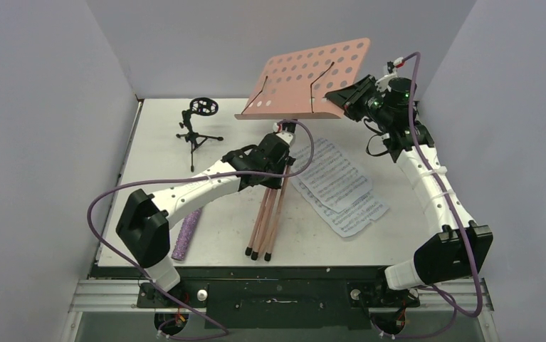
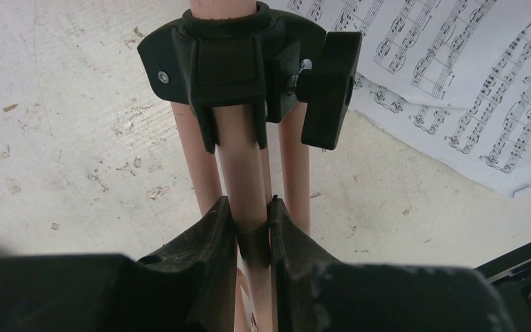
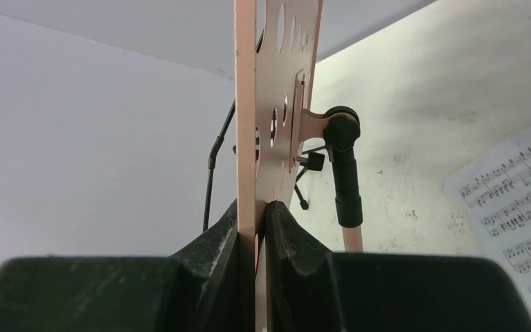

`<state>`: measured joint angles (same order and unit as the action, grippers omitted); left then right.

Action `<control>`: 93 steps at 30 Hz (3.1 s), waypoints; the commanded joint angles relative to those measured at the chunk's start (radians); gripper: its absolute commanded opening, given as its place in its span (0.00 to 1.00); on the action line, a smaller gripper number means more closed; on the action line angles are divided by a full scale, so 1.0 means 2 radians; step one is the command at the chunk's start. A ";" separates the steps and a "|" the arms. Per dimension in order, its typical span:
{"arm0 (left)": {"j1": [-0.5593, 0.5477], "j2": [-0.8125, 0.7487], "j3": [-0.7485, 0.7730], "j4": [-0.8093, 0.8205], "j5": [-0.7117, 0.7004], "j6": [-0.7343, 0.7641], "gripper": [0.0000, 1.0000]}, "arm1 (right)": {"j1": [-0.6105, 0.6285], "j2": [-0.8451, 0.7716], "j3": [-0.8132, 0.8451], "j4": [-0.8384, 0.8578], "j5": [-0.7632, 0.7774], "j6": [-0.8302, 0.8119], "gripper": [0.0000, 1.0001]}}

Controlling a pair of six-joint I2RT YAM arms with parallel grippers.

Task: Set up the instrument practice props

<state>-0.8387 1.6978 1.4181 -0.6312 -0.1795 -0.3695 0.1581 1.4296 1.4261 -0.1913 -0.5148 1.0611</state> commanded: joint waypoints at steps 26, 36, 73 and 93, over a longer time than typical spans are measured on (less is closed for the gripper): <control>0.015 -0.139 -0.061 0.204 -0.011 0.057 0.00 | 0.069 -0.058 0.140 0.368 -0.023 -0.104 0.05; 0.037 -0.169 -0.128 0.306 0.028 0.111 0.00 | 0.108 -0.069 0.093 0.420 -0.032 -0.184 0.05; 0.029 -0.236 -0.286 0.495 -0.063 0.305 0.00 | 0.227 -0.181 -0.042 0.239 -0.048 -0.515 0.06; 0.023 -0.248 -0.301 0.478 -0.038 0.304 0.00 | 0.230 -0.219 -0.049 0.157 -0.029 -0.581 0.85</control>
<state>-0.7914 1.2427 0.8204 0.3176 -0.2539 0.1627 0.6106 1.0298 1.3266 0.1165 -0.5713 -0.0528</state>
